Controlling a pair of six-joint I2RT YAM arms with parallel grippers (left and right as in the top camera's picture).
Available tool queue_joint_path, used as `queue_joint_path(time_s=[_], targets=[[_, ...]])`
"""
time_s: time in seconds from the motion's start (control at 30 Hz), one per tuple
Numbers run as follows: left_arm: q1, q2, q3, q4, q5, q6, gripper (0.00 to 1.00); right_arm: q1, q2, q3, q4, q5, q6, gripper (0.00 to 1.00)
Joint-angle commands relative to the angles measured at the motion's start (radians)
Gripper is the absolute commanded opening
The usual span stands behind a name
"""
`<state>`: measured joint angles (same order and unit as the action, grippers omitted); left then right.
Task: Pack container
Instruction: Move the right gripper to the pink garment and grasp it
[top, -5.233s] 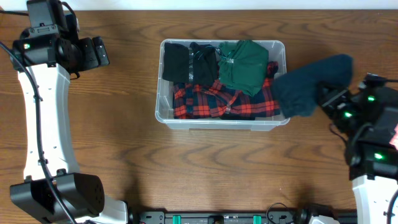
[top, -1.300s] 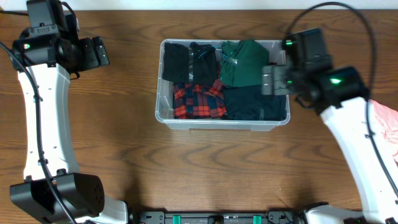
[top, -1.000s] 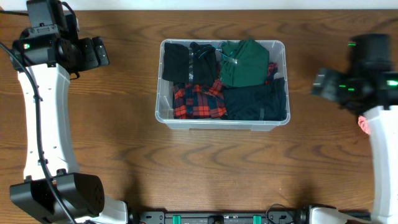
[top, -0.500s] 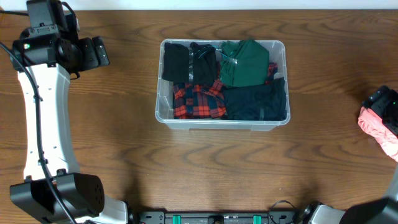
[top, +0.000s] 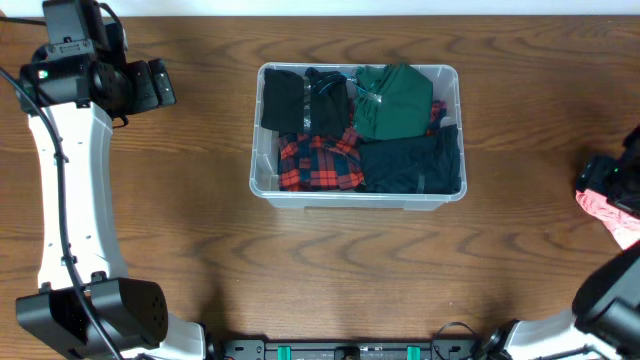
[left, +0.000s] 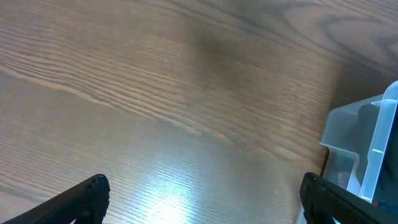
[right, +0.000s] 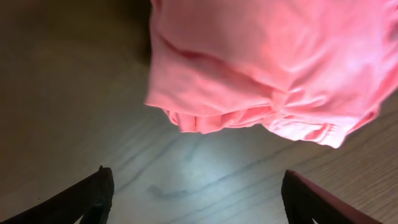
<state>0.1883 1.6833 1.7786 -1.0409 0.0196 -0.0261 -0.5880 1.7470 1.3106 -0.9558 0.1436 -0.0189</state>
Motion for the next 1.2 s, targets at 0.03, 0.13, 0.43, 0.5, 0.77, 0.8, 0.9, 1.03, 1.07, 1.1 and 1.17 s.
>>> queue_joint_path(time_s=[0.03, 0.13, 0.43, 0.5, 0.77, 0.8, 0.9, 1.03, 1.07, 1.1, 1.17], targets=[[0.003, -0.005, 0.012, -0.003, -0.002, -0.002, 0.98, 0.043, 0.077, -0.008, -0.003, 0.117, -0.038, 0.85], [0.003, -0.005, 0.012, -0.003, -0.002, -0.002, 0.98, 0.086, 0.105, -0.007, 0.016, 0.195, -0.039, 0.87], [0.003, -0.005, 0.012, -0.002, -0.002, -0.002, 0.98, 0.152, 0.171, -0.007, 0.095, 0.357, -0.092, 0.85], [0.003, -0.005, 0.012, -0.003, -0.002, -0.002, 0.98, 0.151, 0.188, -0.007, 0.100, 0.378, -0.095, 0.85], [0.003, -0.005, 0.012, -0.003, -0.002, -0.002, 0.98, 0.148, 0.219, -0.007, 0.123, 0.433, -0.104, 0.79], [0.003, -0.005, 0.012, -0.003, -0.002, -0.002, 0.98, 0.146, 0.219, -0.007, 0.128, 0.433, -0.115, 0.77], [0.003, -0.005, 0.012, -0.003, -0.002, -0.002, 0.98, 0.142, 0.219, -0.007, 0.142, 0.436, -0.126, 0.74], [0.003, -0.005, 0.012, -0.003, -0.002, -0.002, 0.98, 0.126, 0.219, -0.008, 0.154, 0.440, -0.141, 0.70], [0.003, -0.005, 0.012, -0.003, -0.002, -0.002, 0.98, 0.122, 0.219, -0.008, 0.156, 0.440, -0.141, 0.70], [0.003, -0.005, 0.012, -0.002, -0.002, -0.002, 0.98, 0.119, 0.219, -0.008, 0.156, 0.440, -0.143, 0.69], [0.003, -0.005, 0.012, -0.002, -0.002, -0.002, 0.98, 0.110, 0.222, -0.008, 0.156, 0.440, -0.145, 0.68]])
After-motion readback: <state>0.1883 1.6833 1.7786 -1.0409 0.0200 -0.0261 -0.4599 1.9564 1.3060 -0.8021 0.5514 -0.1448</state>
